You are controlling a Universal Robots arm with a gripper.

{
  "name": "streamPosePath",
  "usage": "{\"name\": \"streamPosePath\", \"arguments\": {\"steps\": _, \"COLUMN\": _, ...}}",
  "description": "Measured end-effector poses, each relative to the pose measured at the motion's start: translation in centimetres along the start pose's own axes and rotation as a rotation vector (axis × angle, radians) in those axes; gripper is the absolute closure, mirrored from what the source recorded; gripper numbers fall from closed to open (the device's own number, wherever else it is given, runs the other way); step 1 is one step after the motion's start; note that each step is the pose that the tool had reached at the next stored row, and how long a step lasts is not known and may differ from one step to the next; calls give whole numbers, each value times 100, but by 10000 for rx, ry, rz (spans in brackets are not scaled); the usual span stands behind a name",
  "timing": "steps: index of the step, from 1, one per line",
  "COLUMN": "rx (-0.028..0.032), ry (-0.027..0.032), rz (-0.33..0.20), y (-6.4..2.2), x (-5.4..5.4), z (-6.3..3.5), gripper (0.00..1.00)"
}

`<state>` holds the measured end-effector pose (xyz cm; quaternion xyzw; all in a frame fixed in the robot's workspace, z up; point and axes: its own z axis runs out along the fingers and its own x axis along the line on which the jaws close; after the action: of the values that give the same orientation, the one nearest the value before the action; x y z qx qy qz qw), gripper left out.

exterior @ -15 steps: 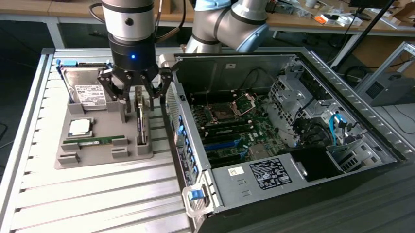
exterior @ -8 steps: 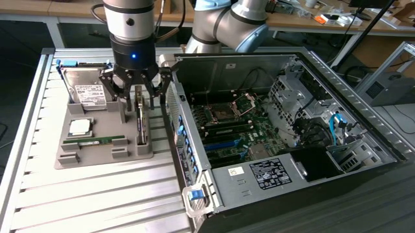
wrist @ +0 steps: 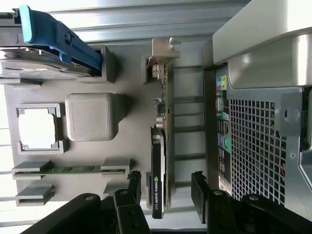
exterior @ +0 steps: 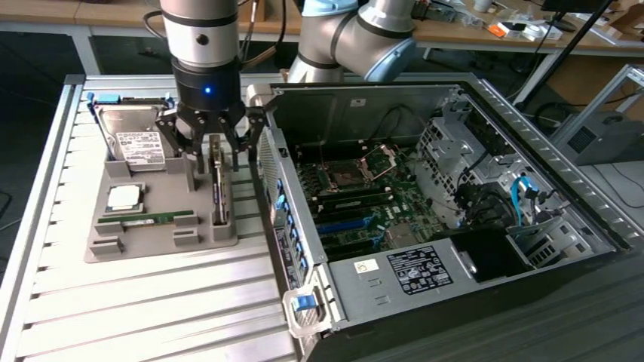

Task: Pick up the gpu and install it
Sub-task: 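Pick up the gpu and move the gpu toward the slot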

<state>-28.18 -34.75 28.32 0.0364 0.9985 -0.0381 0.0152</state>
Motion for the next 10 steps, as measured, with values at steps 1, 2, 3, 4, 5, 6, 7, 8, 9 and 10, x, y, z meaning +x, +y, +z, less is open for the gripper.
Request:
{"name": "streamPosePath", "arguments": {"steps": 1, "rx": 3, "ry": -1, "rz": 0, "y": 14, "x": 1, "z": 15, "gripper": 46}}
{"name": "streamPosePath", "arguments": {"steps": 2, "rx": 8, "ry": -1, "rz": 0, "y": 37, "x": 3, "z": 34, "gripper": 46}}
{"name": "streamPosePath", "arguments": {"steps": 3, "rx": 11, "ry": -2, "rz": -1, "y": 58, "x": 5, "z": 49, "gripper": 46}}
{"name": "streamPosePath", "arguments": {"steps": 4, "rx": 13, "ry": -2, "rz": -1, "y": 71, "x": 7, "z": 59, "gripper": 46}}
{"name": "streamPosePath", "arguments": {"steps": 5, "rx": 18, "ry": -2, "rz": 0, "y": 87, "x": 9, "z": 70, "gripper": 46}}
{"name": "streamPosePath", "arguments": {"steps": 6, "rx": 23, "ry": -4, "rz": 0, "y": 105, "x": 11, "z": 86, "gripper": 46}}
{"name": "streamPosePath", "arguments": {"steps": 7, "rx": 30, "ry": -4, "rz": 0, "y": 121, "x": 12, "z": 103, "gripper": 46}}
{"name": "streamPosePath", "arguments": {"steps": 8, "rx": 35, "ry": -4, "rz": -1, "y": 134, "x": 13, "z": 122, "gripper": 46}}
{"name": "streamPosePath", "arguments": {"steps": 9, "rx": 36, "ry": -4, "rz": -1, "y": 138, "x": 15, "z": 134, "gripper": 46}}
{"name": "streamPosePath", "arguments": {"steps": 10, "rx": 38, "ry": -4, "rz": -1, "y": 142, "x": 18, "z": 149, "gripper": 46}}
